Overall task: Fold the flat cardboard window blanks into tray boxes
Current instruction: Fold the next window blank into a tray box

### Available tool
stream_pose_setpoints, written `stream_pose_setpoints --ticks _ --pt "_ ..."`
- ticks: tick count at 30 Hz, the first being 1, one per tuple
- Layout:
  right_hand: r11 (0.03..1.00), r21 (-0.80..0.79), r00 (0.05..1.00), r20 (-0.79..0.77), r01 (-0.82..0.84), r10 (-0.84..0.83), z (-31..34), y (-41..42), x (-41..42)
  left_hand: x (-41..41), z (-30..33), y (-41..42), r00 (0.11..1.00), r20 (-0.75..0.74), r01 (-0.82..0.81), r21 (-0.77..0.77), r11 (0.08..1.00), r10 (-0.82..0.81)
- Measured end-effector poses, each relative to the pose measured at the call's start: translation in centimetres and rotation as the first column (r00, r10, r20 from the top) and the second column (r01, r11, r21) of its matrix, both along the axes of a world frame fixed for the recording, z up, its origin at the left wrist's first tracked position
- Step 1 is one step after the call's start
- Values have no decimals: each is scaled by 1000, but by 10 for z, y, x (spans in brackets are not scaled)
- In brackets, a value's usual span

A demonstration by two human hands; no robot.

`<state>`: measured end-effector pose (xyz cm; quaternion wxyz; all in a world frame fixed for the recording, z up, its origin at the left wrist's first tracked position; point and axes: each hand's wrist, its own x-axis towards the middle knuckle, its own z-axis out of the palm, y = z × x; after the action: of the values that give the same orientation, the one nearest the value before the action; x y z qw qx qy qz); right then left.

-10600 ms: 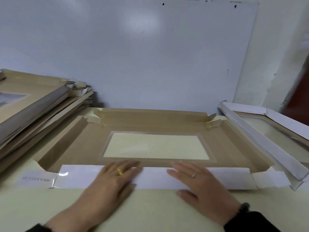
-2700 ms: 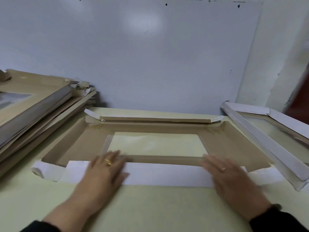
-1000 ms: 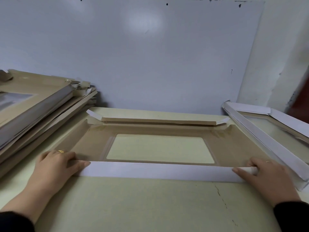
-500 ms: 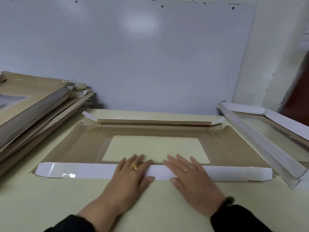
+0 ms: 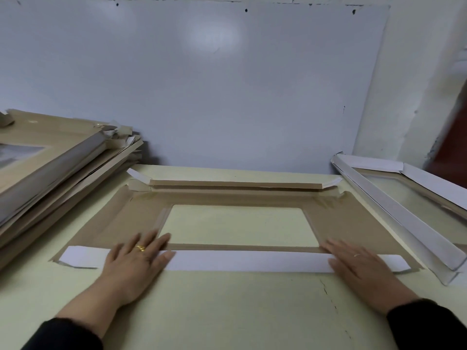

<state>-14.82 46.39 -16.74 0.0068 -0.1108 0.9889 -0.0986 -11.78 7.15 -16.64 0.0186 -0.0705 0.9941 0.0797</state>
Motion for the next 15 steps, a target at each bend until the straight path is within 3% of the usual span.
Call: stream_pose_setpoints --ticks 2,4,7,9,12,15 --pt "997 -44 998 -6 64 -64 2 14 4 1 0 -17 996 12 -86 13 996 86" --pt "971 -188 986 -40 149 -159 8 24 9 3 1 -30 984 30 -176 28 984 176" --pt "928 -328 962 -142 178 -235 17 24 16 4 3 -35 977 1 -212 35 977 212" --pt "927 -331 954 -176 176 -244 20 21 17 5 3 -32 969 -90 -219 108 970 228" --pt "879 -440 964 -98 182 -249 19 18 17 5 9 -23 899 -348 -190 235 953 265" --pt "818 -542 969 -25 193 -245 17 9 15 6 14 -8 845 -515 -75 154 985 145"
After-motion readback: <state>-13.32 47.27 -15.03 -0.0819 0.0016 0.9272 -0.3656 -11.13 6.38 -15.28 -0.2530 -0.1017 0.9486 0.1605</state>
